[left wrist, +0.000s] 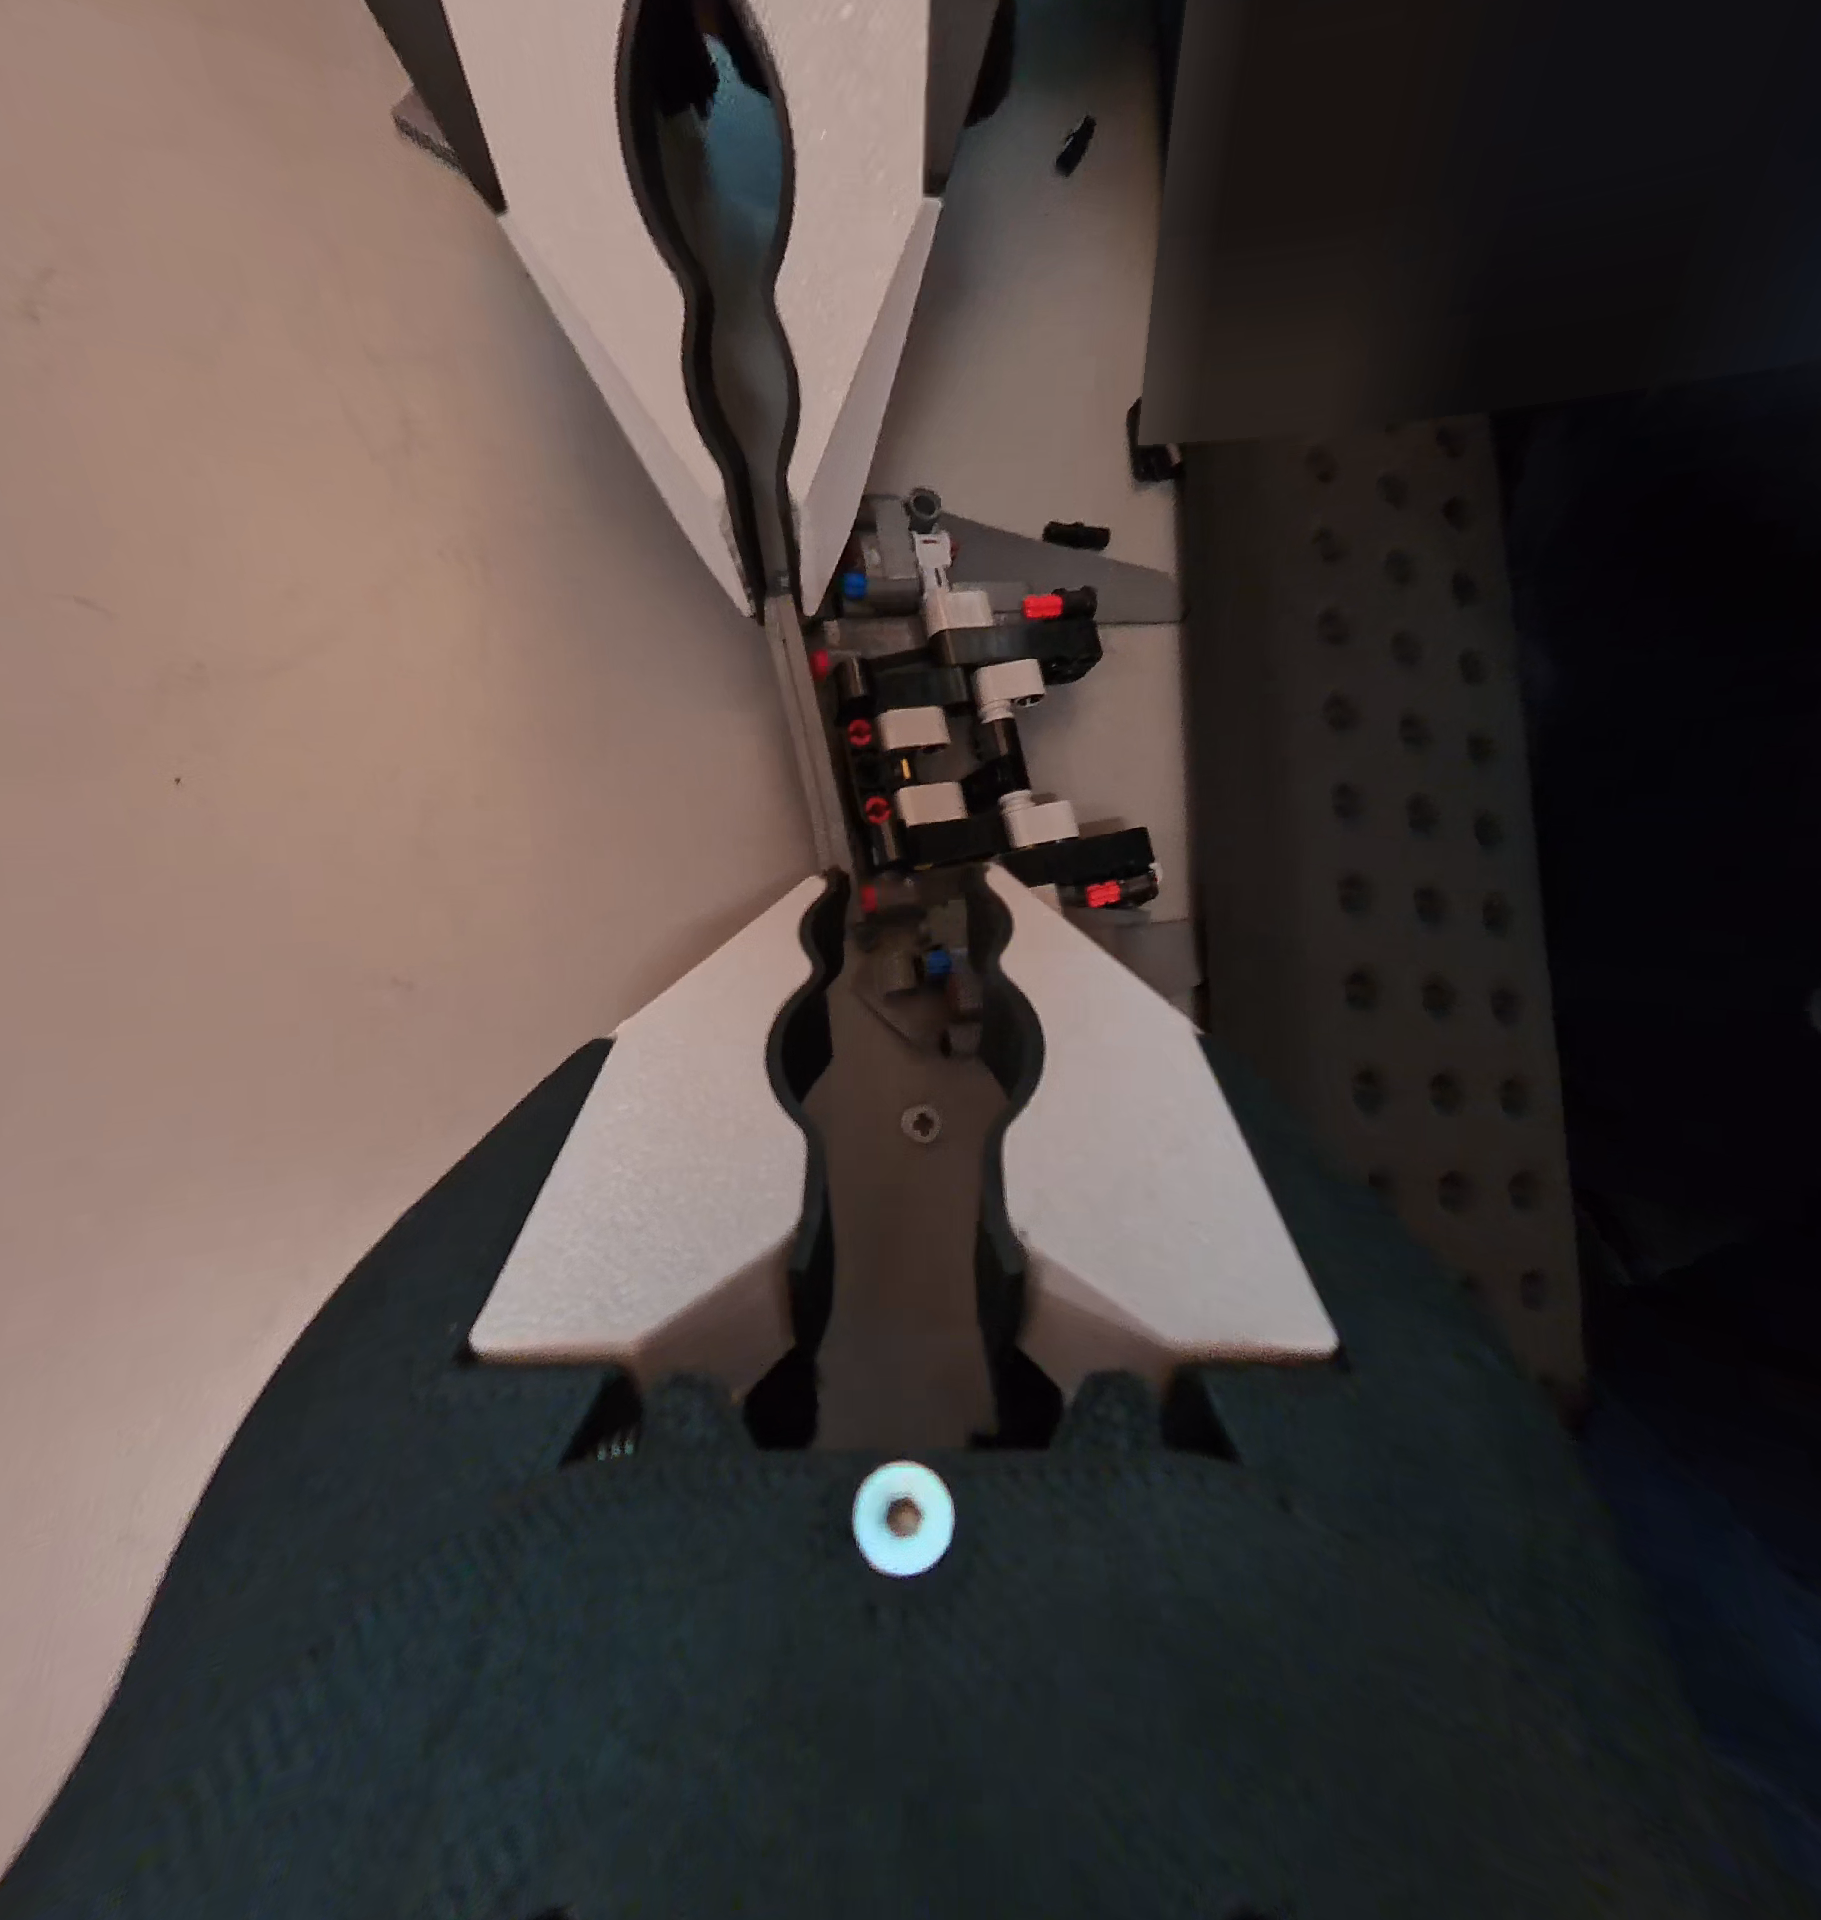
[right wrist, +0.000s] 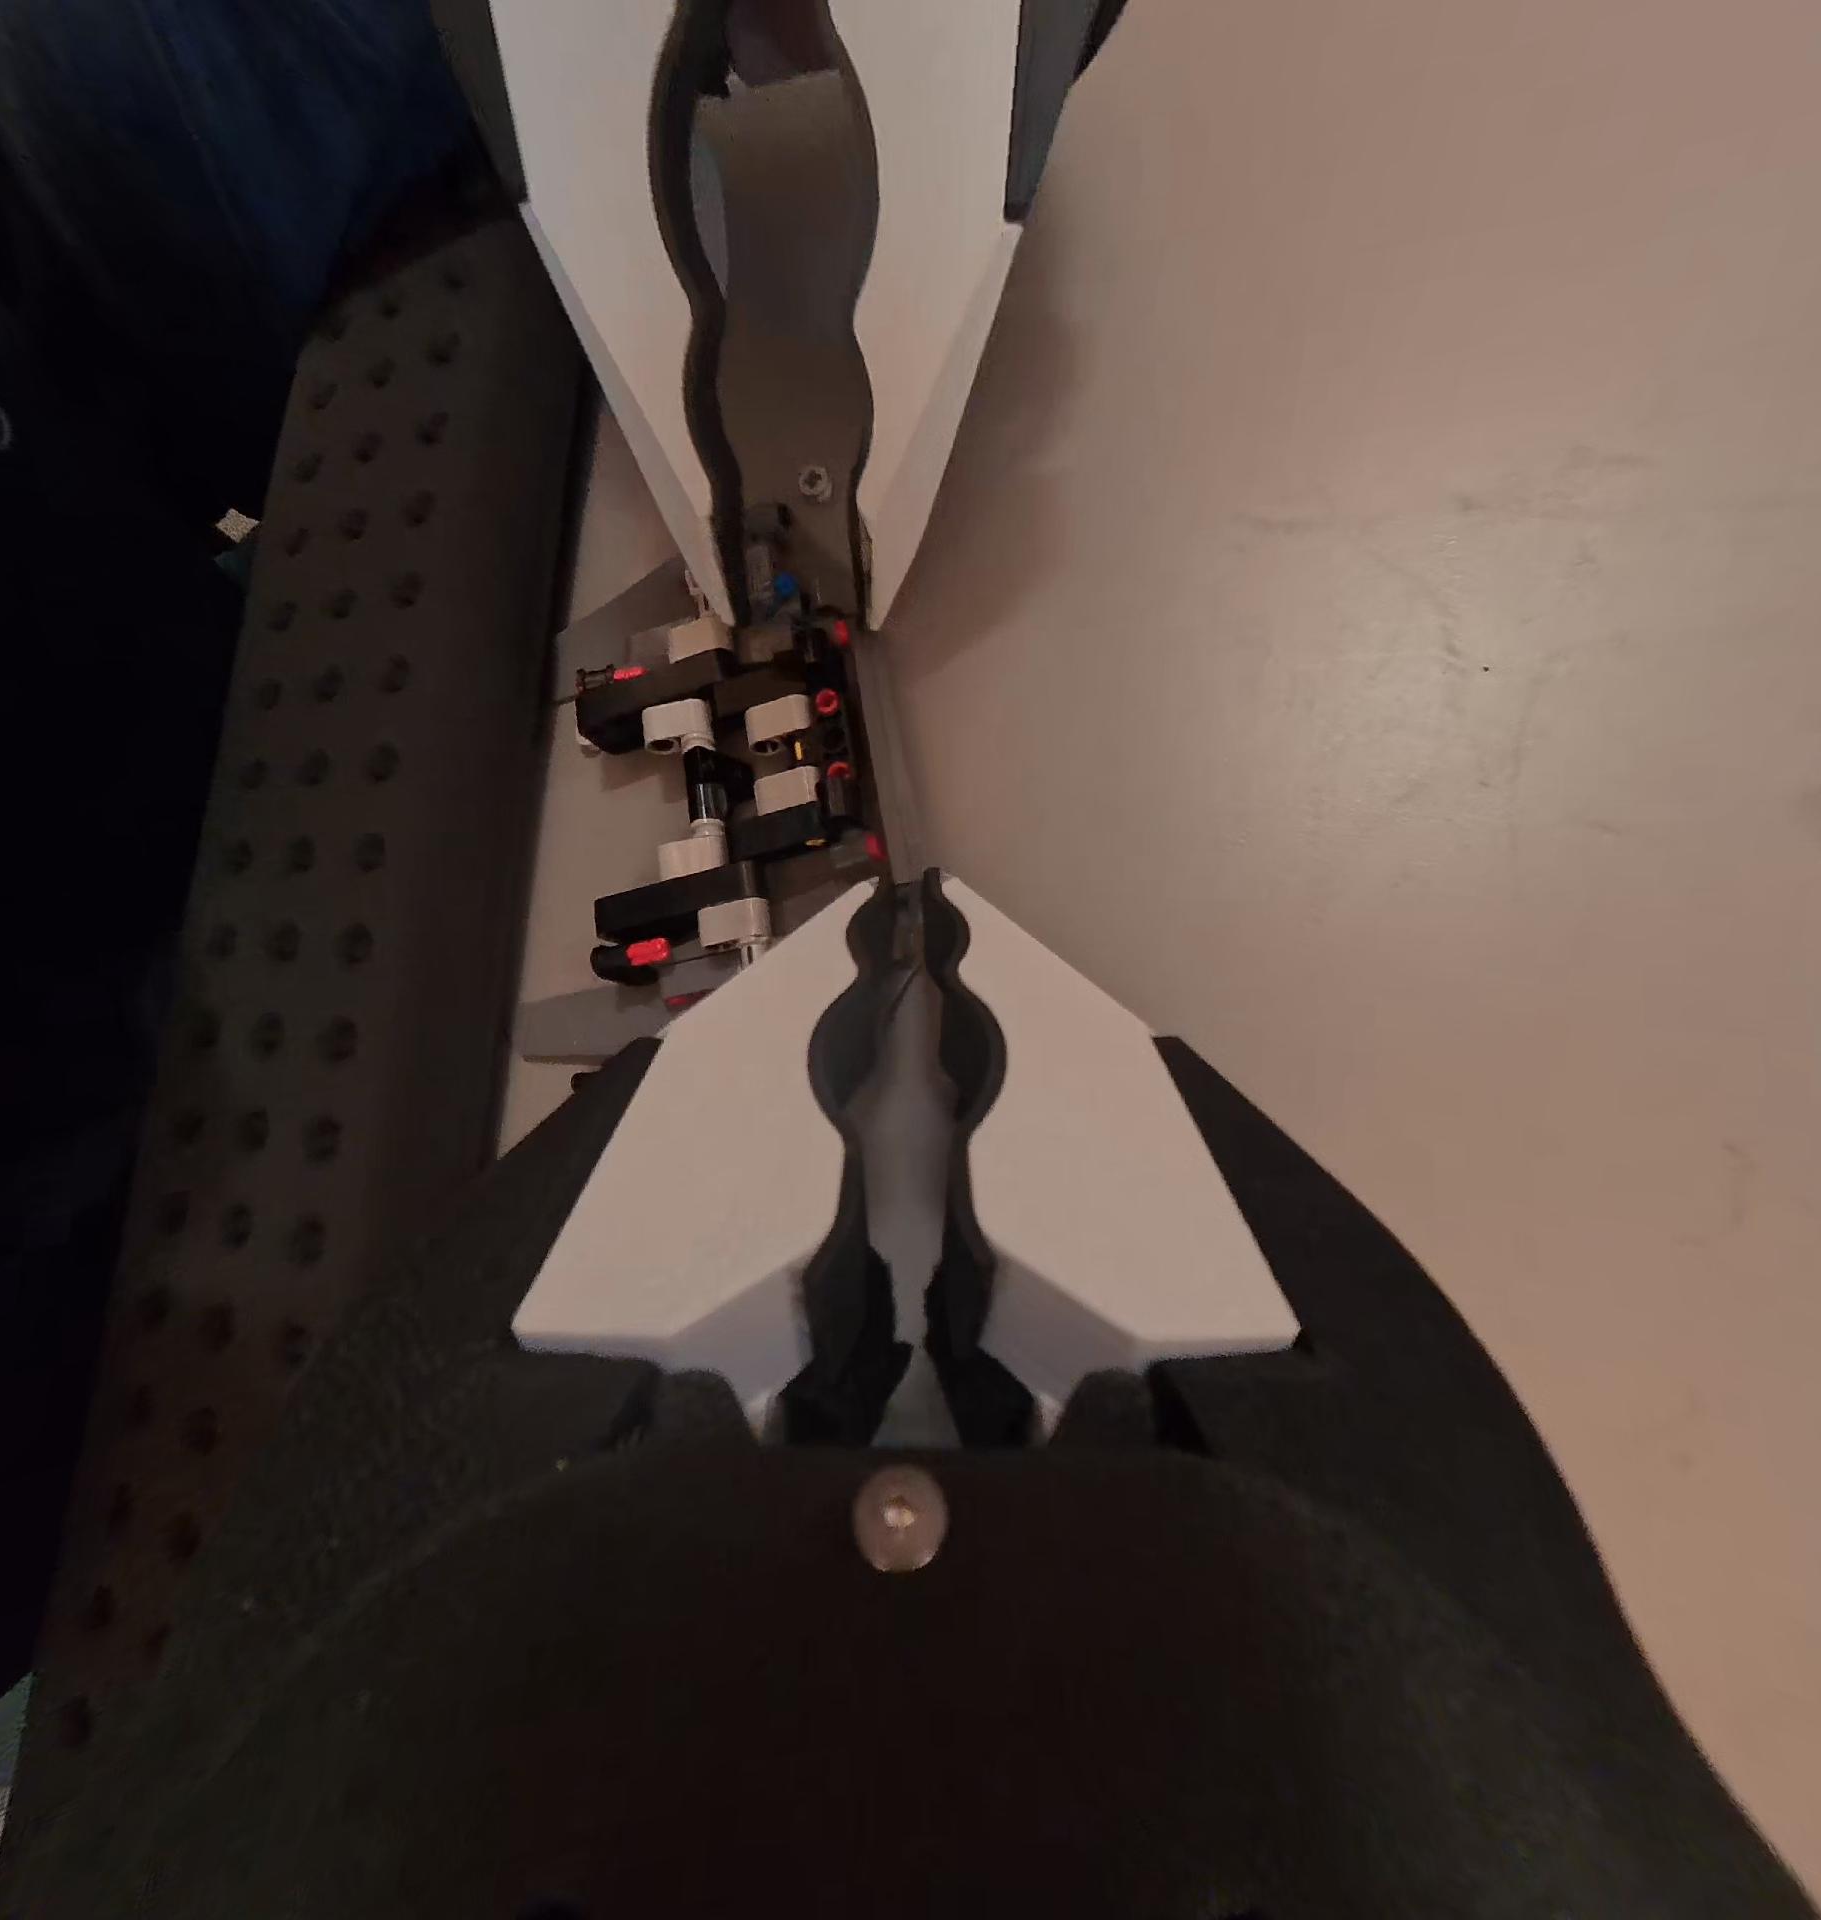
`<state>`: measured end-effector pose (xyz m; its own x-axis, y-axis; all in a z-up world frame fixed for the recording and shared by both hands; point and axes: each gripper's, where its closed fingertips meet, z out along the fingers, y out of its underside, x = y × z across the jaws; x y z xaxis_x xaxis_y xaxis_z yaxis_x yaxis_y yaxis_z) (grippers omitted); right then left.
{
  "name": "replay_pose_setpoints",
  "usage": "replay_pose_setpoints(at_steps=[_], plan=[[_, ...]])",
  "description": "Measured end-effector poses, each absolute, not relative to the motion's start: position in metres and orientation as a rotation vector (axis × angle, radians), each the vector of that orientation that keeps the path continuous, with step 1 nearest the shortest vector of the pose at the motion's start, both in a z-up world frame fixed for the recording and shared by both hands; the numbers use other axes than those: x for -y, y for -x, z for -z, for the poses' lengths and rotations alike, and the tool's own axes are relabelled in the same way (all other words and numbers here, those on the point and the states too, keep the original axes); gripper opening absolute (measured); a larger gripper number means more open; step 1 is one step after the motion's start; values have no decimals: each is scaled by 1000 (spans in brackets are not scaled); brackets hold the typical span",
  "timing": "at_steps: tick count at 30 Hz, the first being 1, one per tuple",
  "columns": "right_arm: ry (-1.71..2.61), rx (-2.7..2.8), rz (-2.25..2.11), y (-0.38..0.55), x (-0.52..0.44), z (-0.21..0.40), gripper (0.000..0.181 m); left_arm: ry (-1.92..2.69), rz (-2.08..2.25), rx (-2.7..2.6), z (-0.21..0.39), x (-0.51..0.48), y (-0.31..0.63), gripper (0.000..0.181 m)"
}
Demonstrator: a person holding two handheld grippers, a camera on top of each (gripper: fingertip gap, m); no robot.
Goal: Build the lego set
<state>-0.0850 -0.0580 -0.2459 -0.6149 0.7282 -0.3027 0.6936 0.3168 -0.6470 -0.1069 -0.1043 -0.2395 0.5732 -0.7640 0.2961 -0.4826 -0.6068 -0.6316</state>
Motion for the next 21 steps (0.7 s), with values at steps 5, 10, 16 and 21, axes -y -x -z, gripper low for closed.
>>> replay_pose_setpoints(at_steps=[5, 10, 16, 21], plan=[[1352, 2531, -1171, 84, 59, 249, 2, 2362, 794, -1001, 247, 110, 106, 26], [1354, 2536, -1170, 83, 59, 250, 2, 2367, 776, -1005, 247, 111, 107, 23], [1349, 2549, -1160, 83, 61, 251, 2, 2386, 770, -1005, 250, 111, 107, 21], [1351, 2561, -1154, 81, 62, 253, 2, 2365, 786, -1019, 245, 113, 103, 24]])
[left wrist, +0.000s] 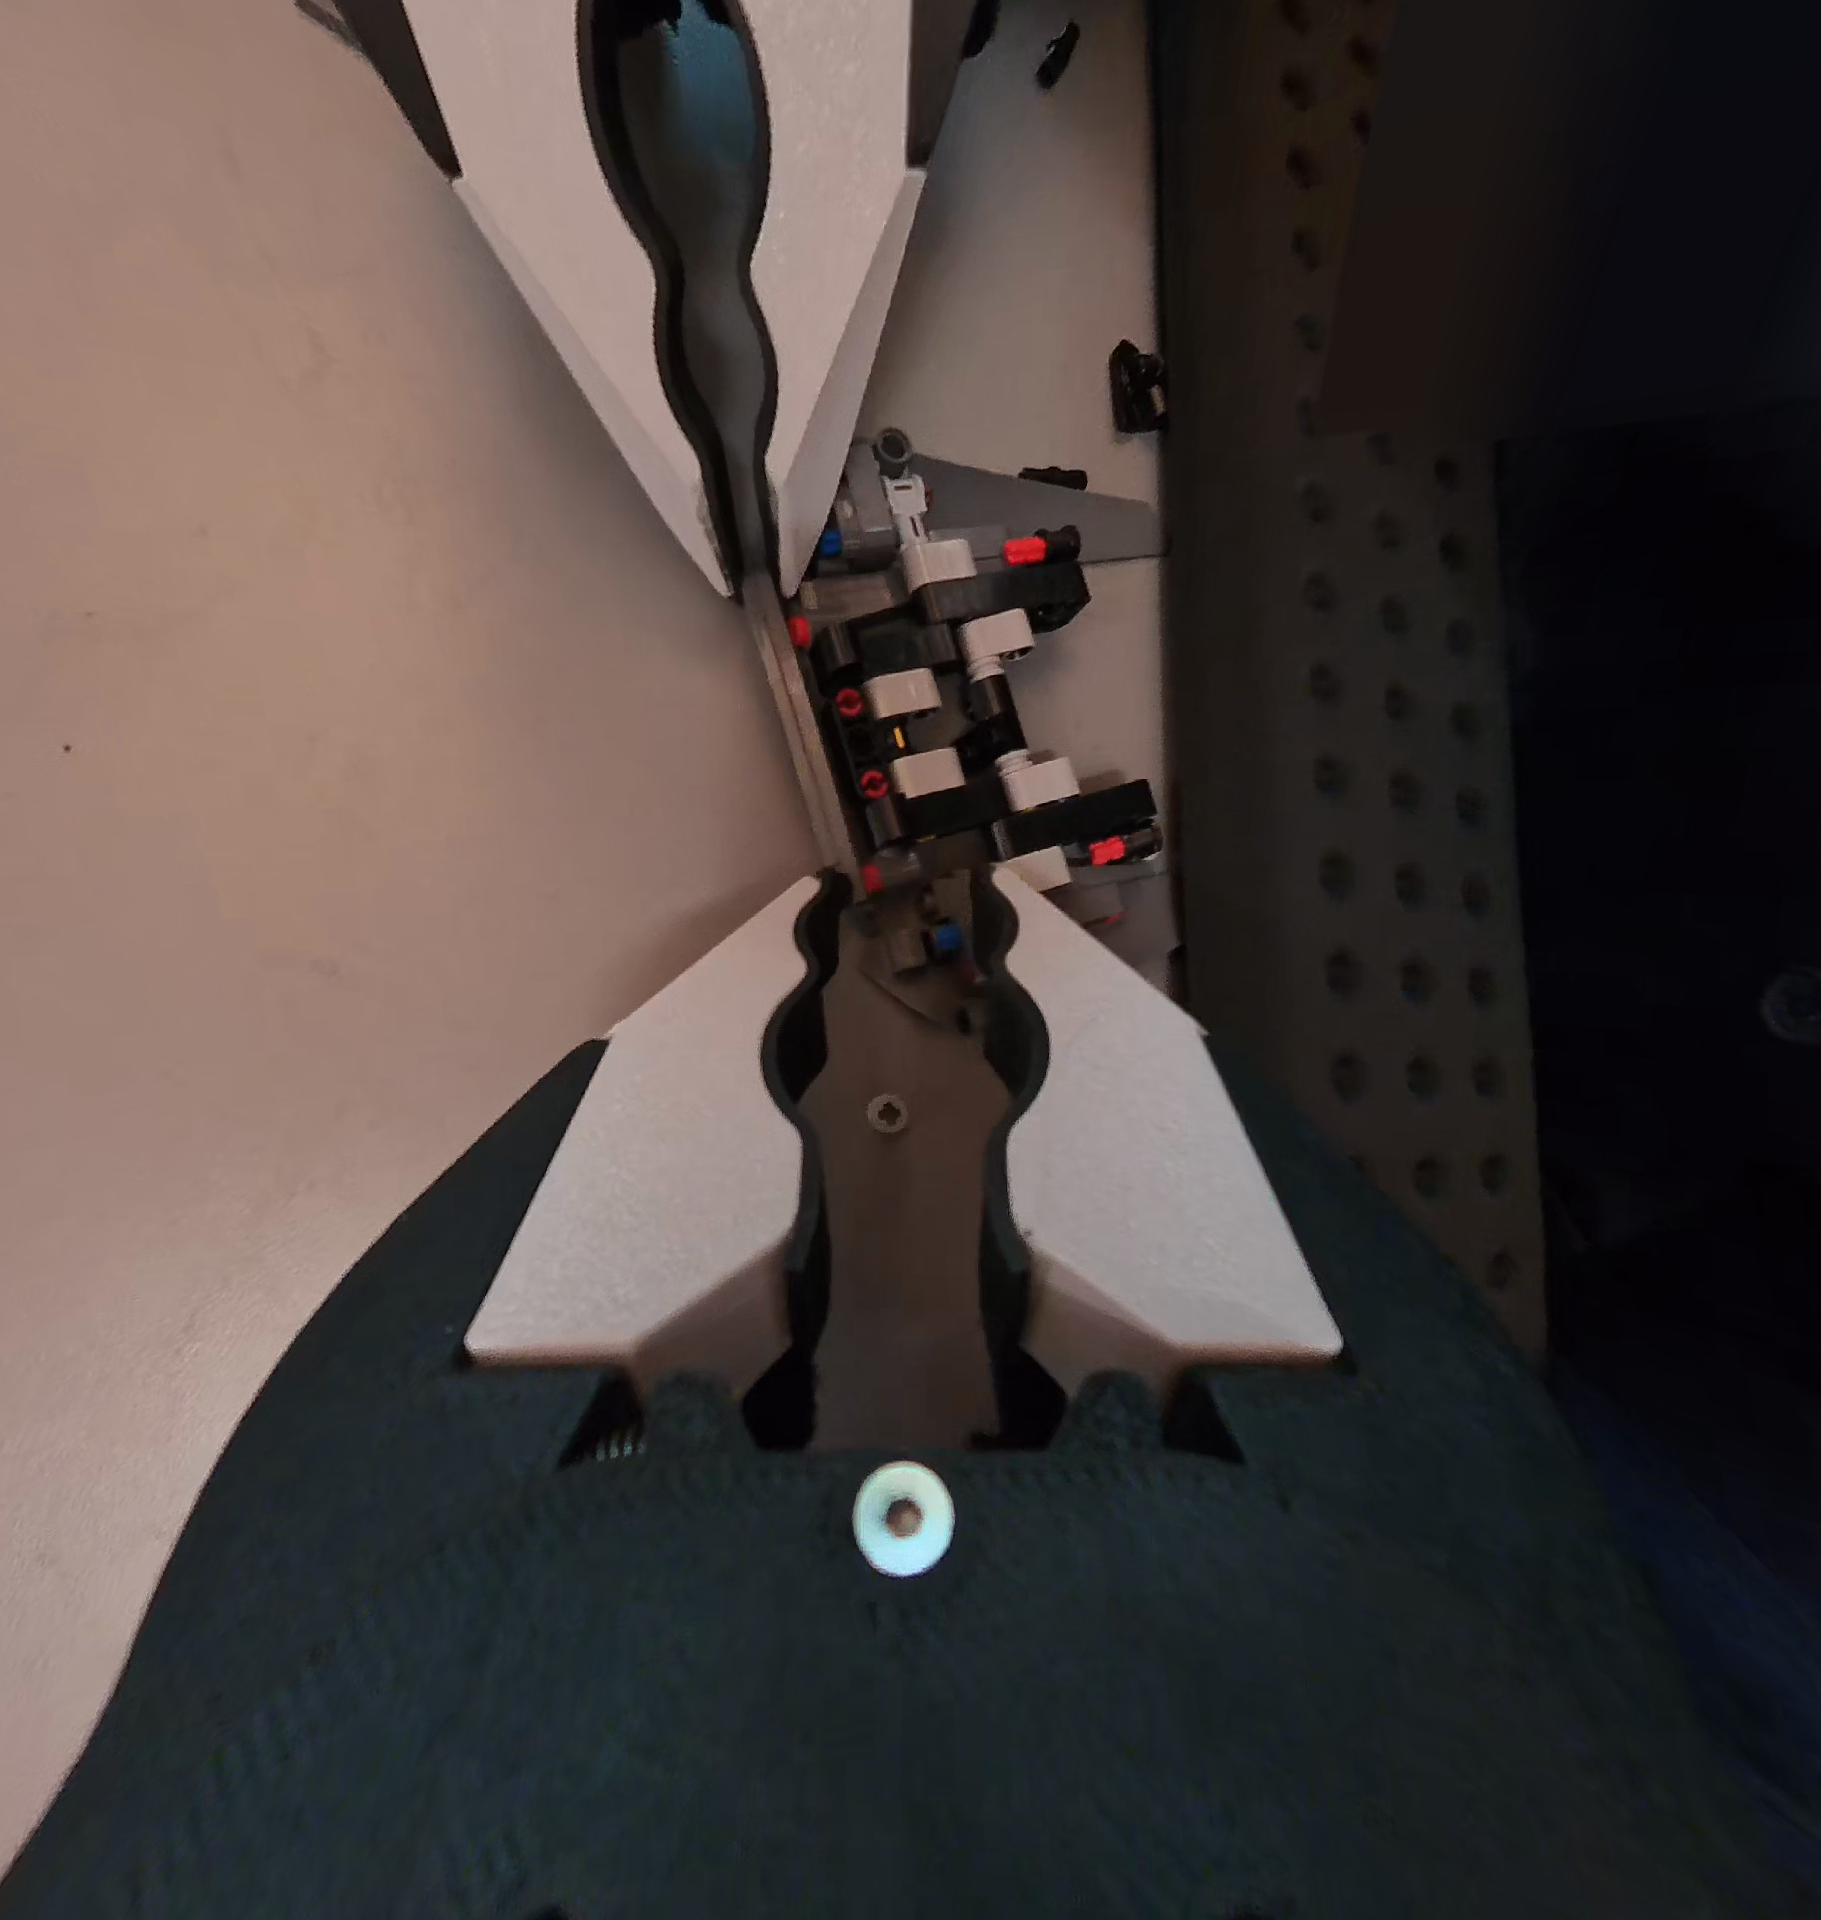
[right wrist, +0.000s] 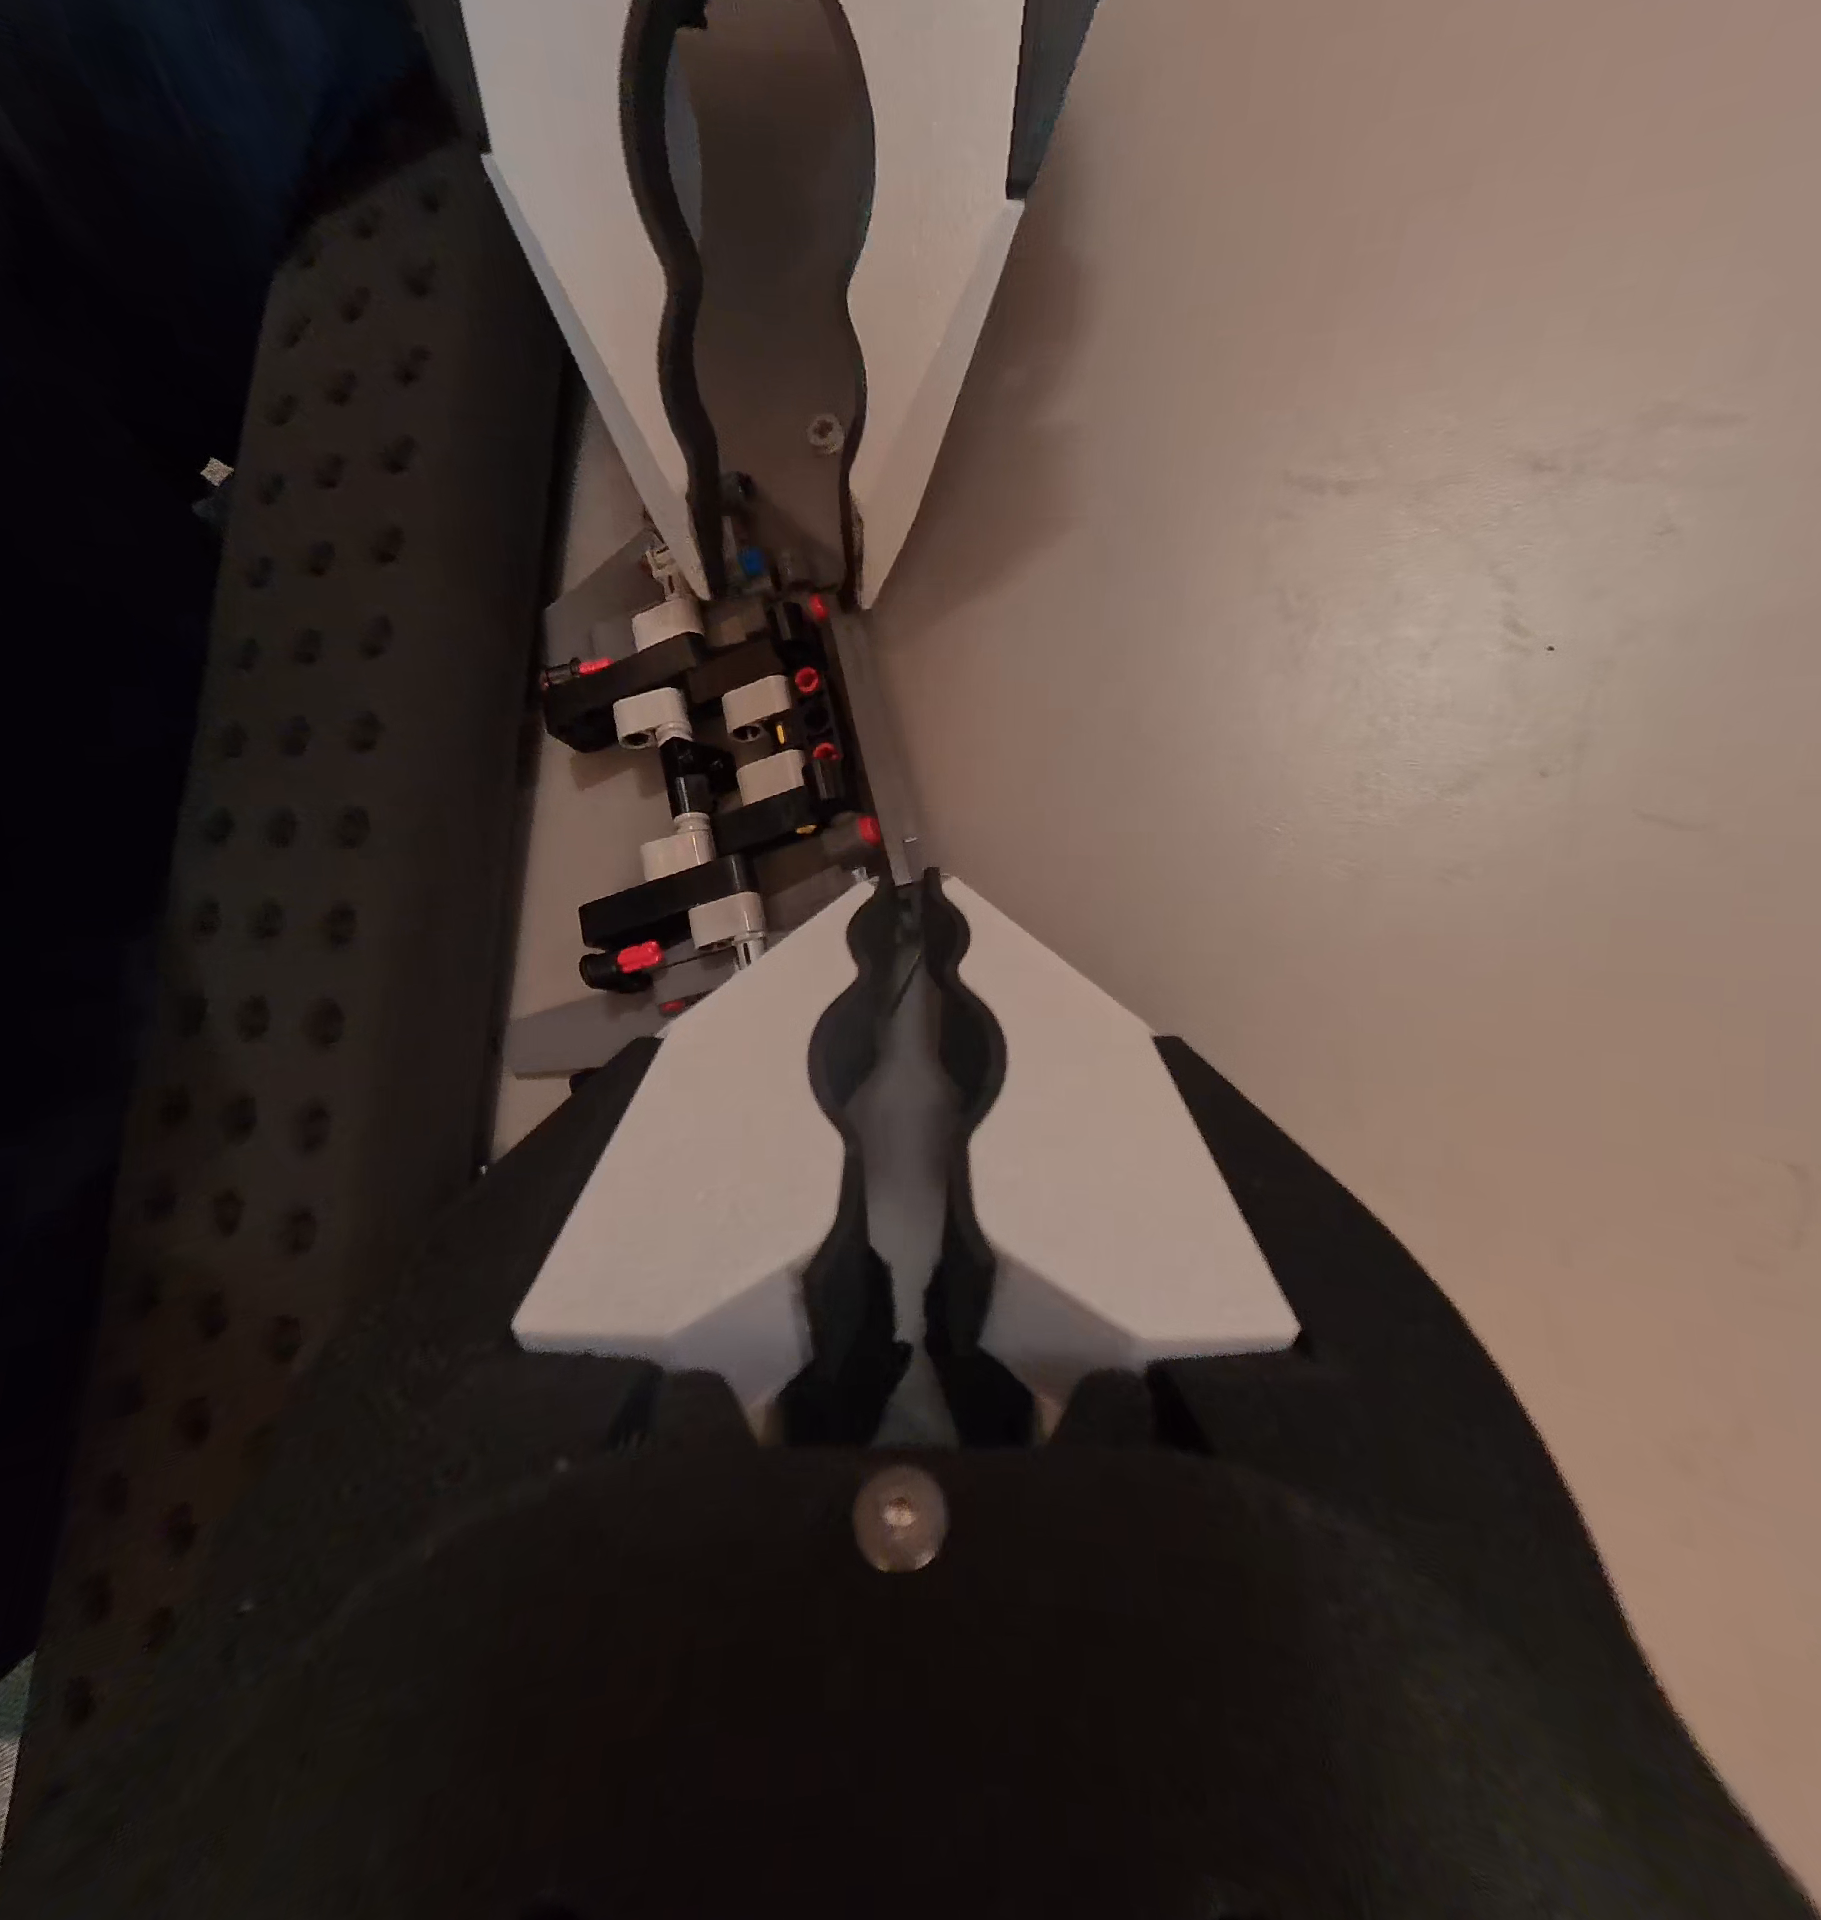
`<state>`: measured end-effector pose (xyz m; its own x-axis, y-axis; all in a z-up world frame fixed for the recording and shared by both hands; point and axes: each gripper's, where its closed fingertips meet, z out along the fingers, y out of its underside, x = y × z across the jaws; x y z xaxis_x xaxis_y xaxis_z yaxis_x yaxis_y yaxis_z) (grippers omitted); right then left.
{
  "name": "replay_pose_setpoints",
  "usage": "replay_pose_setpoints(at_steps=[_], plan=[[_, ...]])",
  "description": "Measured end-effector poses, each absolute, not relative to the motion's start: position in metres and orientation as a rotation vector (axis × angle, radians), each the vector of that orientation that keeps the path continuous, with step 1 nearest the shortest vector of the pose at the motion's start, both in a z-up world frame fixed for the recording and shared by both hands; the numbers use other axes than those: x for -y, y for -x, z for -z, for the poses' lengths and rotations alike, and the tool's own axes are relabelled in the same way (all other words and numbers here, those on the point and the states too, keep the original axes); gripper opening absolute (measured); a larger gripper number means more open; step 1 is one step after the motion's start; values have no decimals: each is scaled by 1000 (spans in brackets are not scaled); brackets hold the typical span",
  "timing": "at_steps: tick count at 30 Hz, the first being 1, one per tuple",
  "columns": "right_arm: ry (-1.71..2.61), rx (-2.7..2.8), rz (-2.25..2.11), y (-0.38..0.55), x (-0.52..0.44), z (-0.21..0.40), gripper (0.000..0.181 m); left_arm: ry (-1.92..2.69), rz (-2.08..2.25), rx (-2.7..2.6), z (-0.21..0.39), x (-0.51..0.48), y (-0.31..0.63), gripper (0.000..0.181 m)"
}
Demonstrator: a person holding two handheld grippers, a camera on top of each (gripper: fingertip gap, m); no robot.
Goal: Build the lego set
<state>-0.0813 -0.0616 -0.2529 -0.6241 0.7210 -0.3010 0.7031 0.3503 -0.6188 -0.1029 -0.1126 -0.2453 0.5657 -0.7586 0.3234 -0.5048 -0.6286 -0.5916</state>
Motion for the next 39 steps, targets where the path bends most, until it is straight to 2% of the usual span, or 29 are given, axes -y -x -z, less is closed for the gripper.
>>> replay_pose_setpoints(at_steps=[25, 39], plan=[[1356, 2471, -1300, 87, 62, 235, 2, 2360, 734, -978, 242, 111, 104, 46], [1326, 2501, -1263, 86, 64, 239, 2, 2376, 651, -1027, 250, 108, 103, 30]])
